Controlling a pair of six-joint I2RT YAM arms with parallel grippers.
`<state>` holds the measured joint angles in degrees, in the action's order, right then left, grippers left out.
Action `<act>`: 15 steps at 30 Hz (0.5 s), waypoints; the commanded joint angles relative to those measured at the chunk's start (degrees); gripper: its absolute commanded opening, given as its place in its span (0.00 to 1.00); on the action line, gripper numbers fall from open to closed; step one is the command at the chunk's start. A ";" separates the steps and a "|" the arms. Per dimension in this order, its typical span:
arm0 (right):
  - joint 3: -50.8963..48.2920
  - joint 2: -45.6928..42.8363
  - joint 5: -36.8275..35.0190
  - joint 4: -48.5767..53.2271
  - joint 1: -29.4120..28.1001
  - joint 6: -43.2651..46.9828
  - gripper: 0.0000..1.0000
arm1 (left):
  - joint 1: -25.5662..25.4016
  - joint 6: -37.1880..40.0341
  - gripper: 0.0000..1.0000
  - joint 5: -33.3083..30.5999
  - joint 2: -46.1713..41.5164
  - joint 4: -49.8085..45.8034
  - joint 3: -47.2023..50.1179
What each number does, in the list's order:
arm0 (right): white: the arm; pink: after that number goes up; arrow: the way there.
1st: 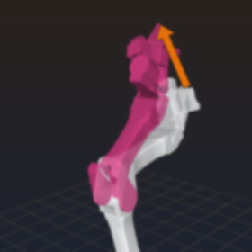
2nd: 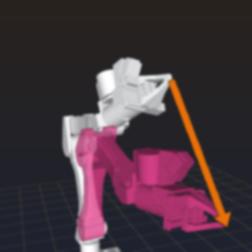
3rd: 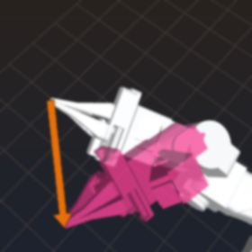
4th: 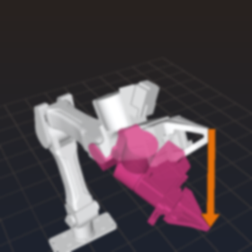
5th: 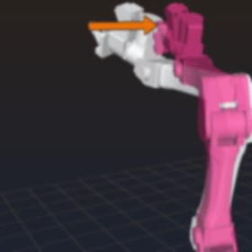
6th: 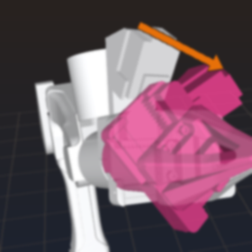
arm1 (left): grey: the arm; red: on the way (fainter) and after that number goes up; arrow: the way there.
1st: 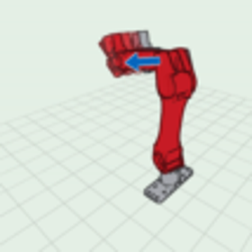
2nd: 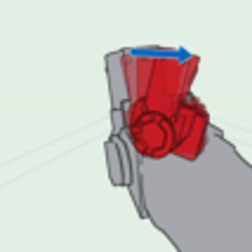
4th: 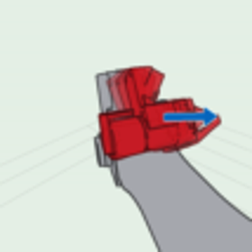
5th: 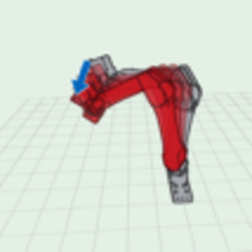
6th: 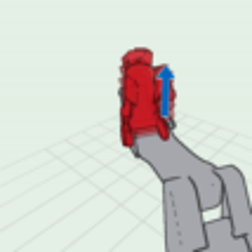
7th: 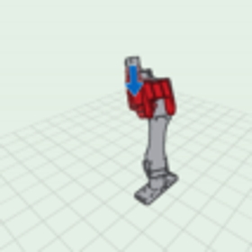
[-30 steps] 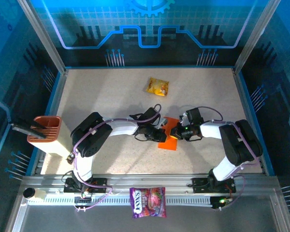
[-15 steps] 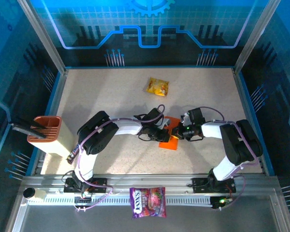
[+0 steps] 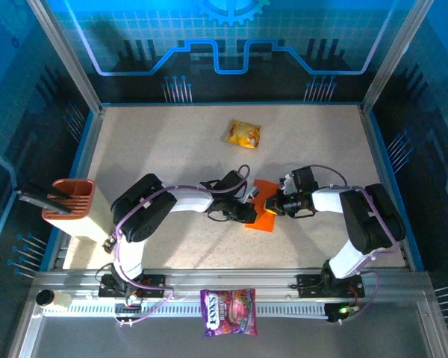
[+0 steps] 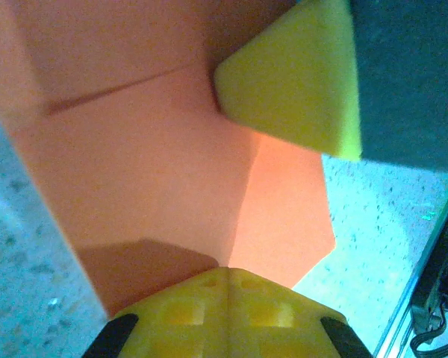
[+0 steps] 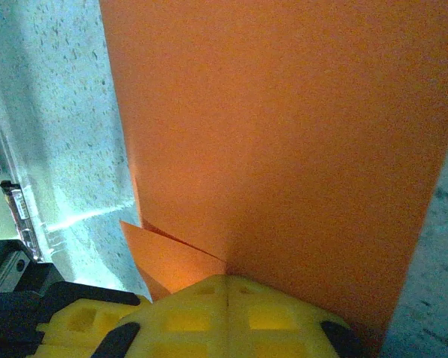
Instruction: Fold a paper plane with a square sheet of paper (pick it up from the middle)
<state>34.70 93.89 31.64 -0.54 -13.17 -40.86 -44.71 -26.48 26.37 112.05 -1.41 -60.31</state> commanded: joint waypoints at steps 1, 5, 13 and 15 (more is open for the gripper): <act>-2.19 2.10 -6.93 5.05 1.78 1.25 0.00 | 0.59 3.90 0.03 -1.85 -1.86 -10.04 3.04; -2.00 2.10 -6.79 5.15 1.89 1.22 0.00 | 0.77 5.03 0.03 -1.76 -3.27 -11.16 5.05; -1.57 2.01 -6.32 5.46 1.89 1.41 0.00 | 0.76 4.18 0.01 -4.18 -7.52 -11.76 7.11; -1.53 1.91 -6.22 5.48 1.93 1.40 0.00 | 0.76 2.50 0.00 -3.82 -8.95 -9.83 6.50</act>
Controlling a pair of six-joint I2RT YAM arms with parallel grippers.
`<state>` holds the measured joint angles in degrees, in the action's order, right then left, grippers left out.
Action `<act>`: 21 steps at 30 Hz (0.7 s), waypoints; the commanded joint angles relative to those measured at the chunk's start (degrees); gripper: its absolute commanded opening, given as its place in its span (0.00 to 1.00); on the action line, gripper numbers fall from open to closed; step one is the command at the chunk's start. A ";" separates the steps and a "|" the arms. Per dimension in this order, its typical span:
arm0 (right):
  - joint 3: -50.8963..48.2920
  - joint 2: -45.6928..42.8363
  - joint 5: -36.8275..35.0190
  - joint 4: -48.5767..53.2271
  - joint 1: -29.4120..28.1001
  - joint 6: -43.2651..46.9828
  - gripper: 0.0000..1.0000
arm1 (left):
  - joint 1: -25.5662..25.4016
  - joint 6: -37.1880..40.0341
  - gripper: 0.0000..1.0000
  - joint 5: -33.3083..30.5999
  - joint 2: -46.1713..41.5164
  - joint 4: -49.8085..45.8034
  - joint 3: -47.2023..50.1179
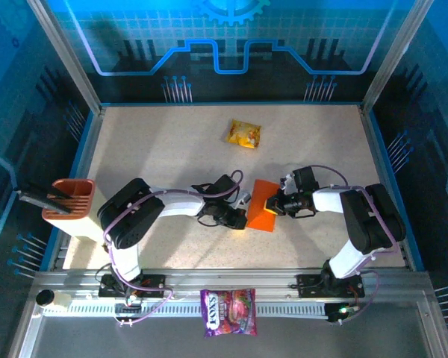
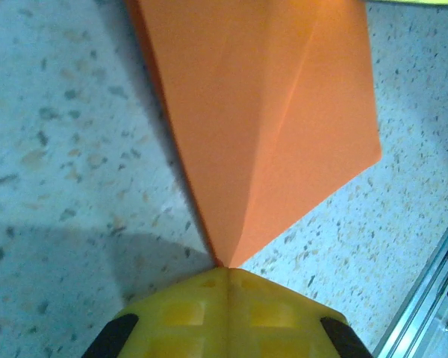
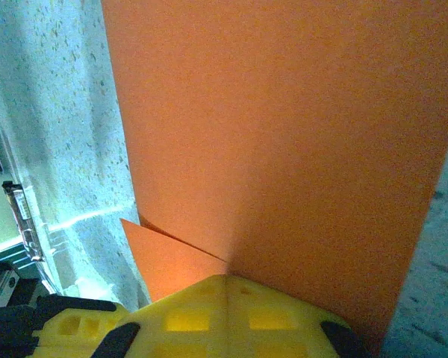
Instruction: Fold a paper plane with a square sheet of paper (pick it up from the middle)
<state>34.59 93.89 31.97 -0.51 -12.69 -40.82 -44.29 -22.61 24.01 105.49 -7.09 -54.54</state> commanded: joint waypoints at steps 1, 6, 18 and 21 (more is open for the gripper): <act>-1.37 1.70 -6.55 5.41 1.37 1.35 0.00 | 0.35 -2.28 0.00 -0.83 -3.10 -2.88 0.30; -0.97 1.36 -6.02 5.44 1.44 1.27 0.00 | 0.35 -4.09 0.00 -0.41 -2.84 0.48 -3.81; 0.81 0.43 -3.05 3.82 1.24 0.85 0.00 | 0.22 -5.35 0.00 0.23 7.13 1.43 -6.70; 1.70 -1.22 -2.40 4.28 0.95 0.95 0.00 | 0.22 -5.94 0.00 -0.06 7.47 2.34 -4.67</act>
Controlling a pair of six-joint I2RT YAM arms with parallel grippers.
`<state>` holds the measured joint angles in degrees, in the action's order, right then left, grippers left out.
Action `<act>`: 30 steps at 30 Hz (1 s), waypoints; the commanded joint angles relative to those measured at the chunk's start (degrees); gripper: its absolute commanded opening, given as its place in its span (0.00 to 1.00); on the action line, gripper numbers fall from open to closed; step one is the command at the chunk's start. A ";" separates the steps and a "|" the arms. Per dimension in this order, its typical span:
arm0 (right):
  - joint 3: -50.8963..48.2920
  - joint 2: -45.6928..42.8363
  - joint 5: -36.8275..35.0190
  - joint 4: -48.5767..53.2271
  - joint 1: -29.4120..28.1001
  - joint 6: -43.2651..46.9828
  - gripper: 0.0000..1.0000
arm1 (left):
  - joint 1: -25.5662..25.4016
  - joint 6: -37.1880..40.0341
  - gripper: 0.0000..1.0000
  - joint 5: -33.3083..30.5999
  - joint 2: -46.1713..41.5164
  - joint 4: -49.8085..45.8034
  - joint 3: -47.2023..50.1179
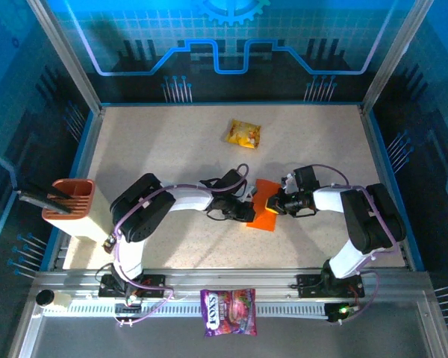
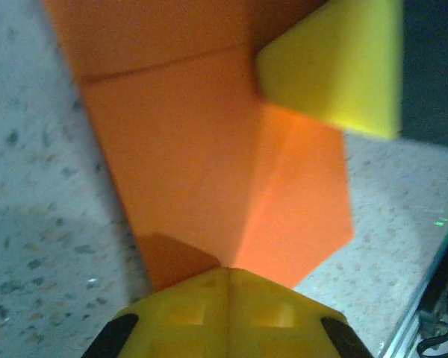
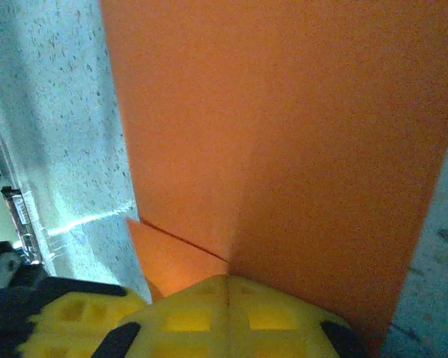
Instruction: Fold a paper plane with a square sheet of paper (pick it up from the middle)
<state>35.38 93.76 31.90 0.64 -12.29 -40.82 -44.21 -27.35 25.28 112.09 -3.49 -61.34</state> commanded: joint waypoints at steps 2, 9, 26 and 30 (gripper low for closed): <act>1.41 -3.18 -2.52 3.73 -0.06 1.34 0.01 | 0.13 -1.25 0.00 -1.80 0.76 -1.47 2.85; 1.26 -7.12 -3.76 3.92 -6.26 -0.22 0.01 | 0.09 -1.67 0.00 -2.17 1.04 -2.12 4.68; -2.78 -2.86 -5.18 0.84 -2.10 -1.58 0.00 | 0.16 -0.79 0.00 -2.48 1.28 -2.63 4.85; -2.12 -4.98 -2.94 0.64 -1.05 -0.50 0.00 | 0.17 -0.83 0.00 -2.40 1.37 -2.71 5.15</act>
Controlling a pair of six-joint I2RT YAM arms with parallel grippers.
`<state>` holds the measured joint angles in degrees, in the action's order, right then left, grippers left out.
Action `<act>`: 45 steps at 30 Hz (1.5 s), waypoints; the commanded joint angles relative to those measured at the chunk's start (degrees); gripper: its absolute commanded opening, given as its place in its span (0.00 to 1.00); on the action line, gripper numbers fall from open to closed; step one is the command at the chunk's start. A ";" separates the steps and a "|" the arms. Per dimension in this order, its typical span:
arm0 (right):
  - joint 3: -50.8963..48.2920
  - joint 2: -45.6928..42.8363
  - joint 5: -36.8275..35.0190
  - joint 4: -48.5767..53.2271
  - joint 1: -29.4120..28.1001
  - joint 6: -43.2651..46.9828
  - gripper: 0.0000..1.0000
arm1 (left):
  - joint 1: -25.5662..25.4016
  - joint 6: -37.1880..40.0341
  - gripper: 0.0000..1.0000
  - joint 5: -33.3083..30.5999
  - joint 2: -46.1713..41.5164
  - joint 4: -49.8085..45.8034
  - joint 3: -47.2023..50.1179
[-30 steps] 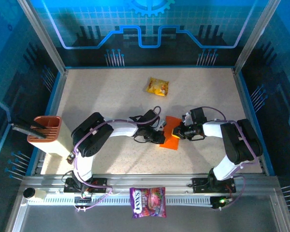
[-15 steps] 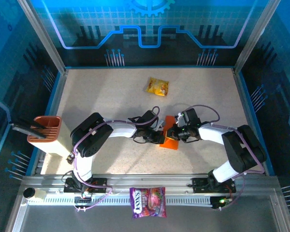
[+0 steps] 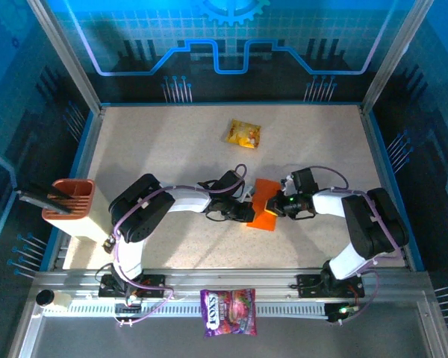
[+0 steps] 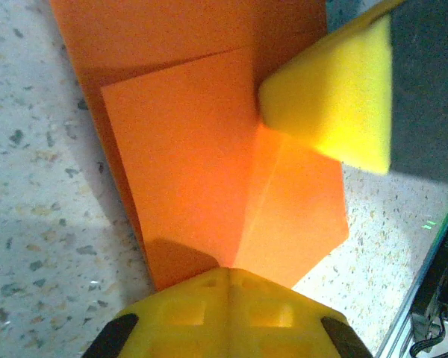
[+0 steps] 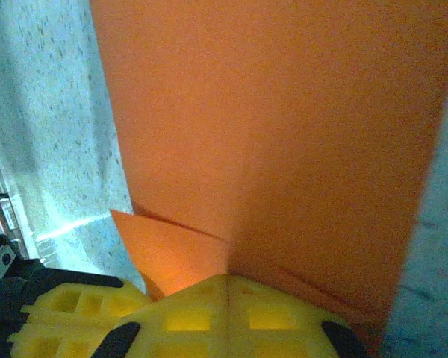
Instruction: Fold a paper plane with a square sheet of paper (pick it up from the middle)
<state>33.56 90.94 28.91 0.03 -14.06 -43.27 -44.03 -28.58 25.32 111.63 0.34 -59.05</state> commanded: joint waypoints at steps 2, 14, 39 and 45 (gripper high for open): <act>-0.19 -3.92 0.24 1.57 -0.09 1.79 0.00 | -0.02 0.36 0.00 -2.65 1.58 -6.58 2.95; -2.93 -0.37 -3.64 -1.26 -7.68 -3.01 0.00 | -0.07 0.36 0.00 -2.91 1.40 -7.03 2.12; -1.31 -7.41 -0.21 5.06 11.49 4.33 0.00 | -0.48 -2.10 0.00 -2.95 0.13 -6.44 3.19; -2.27 -13.86 0.78 7.95 8.37 4.37 0.05 | -3.55 -7.89 0.00 -5.81 -3.69 -3.64 4.83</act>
<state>31.18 79.31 29.43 4.34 -3.92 -40.16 -45.60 -32.80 23.09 109.12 0.56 -56.45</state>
